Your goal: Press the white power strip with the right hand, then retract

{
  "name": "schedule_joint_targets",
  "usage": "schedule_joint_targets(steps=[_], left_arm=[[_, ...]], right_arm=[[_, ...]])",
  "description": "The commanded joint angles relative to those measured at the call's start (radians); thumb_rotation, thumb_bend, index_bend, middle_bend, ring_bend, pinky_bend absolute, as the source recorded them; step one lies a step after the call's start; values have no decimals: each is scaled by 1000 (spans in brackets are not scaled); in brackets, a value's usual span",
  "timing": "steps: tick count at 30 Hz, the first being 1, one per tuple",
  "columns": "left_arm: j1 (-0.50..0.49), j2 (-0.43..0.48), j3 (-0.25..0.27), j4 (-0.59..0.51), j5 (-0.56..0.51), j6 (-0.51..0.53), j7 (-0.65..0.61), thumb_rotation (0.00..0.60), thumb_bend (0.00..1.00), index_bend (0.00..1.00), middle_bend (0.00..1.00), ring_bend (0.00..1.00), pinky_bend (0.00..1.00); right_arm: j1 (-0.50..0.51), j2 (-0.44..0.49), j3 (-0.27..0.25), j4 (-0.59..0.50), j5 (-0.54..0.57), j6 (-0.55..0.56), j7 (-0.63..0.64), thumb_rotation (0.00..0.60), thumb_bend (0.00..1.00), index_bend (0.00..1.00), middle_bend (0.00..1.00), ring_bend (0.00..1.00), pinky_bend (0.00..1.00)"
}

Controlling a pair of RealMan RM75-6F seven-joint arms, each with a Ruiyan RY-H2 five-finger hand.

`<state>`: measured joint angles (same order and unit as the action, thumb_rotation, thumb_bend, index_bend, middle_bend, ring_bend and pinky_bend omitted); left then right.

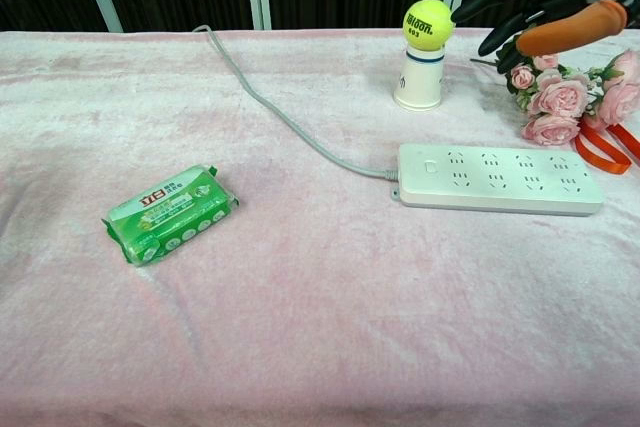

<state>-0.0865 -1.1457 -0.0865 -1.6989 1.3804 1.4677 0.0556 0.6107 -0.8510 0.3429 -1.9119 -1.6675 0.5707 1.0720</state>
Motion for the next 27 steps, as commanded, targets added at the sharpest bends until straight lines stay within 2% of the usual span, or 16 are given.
schedule_joint_targets(steps=[1, 16, 23, 27], left_arm=[[0, 1, 1, 1, 2, 1, 0, 600, 375, 257, 101, 43, 93], [-4, 6, -3, 2, -6, -8, -3, 600, 374, 257, 101, 43, 93], [-2, 7, -2, 0, -6, -6, -5, 600, 375, 257, 101, 43, 93], [-2, 8, 1, 1, -4, -9, -3, 600, 374, 257, 100, 43, 93]], right_arm=[[20, 27, -36, 5, -31, 38, 36, 600, 194, 15, 130, 245, 237], [83, 29, -135, 32, -40, 106, 54, 600, 193, 15, 130, 245, 237], [102, 31, -154, 24, 4, 100, -58, 600, 194, 15, 136, 245, 237], [96, 25, -156, 8, 57, 114, -181, 600, 194, 15, 153, 249, 237]])
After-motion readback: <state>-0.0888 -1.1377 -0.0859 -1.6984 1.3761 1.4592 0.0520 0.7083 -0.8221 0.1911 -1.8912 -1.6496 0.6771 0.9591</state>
